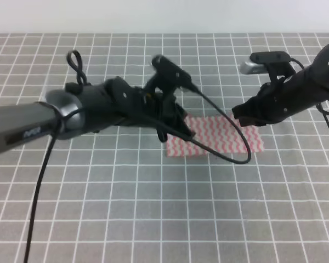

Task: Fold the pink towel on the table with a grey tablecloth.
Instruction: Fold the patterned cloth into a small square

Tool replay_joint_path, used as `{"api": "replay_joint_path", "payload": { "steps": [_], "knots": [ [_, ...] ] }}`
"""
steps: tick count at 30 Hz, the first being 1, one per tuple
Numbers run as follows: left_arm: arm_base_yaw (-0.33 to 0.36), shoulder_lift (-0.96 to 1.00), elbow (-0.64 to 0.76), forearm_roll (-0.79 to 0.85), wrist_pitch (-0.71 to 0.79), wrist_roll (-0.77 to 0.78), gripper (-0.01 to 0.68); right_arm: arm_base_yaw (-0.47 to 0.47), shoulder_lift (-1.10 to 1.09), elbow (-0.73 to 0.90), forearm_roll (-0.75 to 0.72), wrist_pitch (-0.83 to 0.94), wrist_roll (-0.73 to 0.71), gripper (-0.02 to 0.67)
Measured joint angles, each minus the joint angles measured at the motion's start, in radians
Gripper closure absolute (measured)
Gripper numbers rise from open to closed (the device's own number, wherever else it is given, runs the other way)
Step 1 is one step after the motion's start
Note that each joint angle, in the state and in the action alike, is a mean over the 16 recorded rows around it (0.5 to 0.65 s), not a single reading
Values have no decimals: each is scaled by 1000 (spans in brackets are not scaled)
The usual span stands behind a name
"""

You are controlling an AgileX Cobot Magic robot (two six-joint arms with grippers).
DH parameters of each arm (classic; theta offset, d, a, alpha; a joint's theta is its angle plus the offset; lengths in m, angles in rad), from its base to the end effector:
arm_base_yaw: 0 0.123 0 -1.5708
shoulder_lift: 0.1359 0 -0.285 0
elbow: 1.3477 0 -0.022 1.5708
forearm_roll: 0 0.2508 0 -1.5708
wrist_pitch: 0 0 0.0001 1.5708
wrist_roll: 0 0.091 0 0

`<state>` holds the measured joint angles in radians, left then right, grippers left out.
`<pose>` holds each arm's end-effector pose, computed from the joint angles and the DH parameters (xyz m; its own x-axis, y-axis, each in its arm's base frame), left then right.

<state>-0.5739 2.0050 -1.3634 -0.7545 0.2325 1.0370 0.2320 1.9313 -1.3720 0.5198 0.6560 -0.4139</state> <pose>0.3666 -0.2542 0.1899 -0.3474 0.5677 -0.7463 0.7702 0.6268 0.1182 0.3940 0.1214 0.2034 -0.8537 -0.1901 -0.4848 -0.3529 0.8958 0.2702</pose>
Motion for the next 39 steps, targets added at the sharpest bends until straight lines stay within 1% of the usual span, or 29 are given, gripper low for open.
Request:
{"api": "replay_joint_path", "payload": {
  "steps": [9,14,20,30,35,39],
  "knots": [
    [0,10,-10,0,-20,0,675,-37,26,-22,-16,18,27,511],
    [0,39,-13,0,-9,0,675,-49,49,-23,-19,22,43,471],
    [0,63,-16,-1,4,0,675,-52,66,-24,-40,22,52,450],
    [5,75,-16,-1,6,0,675,-52,71,-24,-116,12,79,397],
    [8,76,-16,-1,5,0,675,-52,77,-24,-127,3,94,376],
    [10,76,-16,-1,5,0,675,-52,85,-24,-119,-3,101,374]
  ]
}}
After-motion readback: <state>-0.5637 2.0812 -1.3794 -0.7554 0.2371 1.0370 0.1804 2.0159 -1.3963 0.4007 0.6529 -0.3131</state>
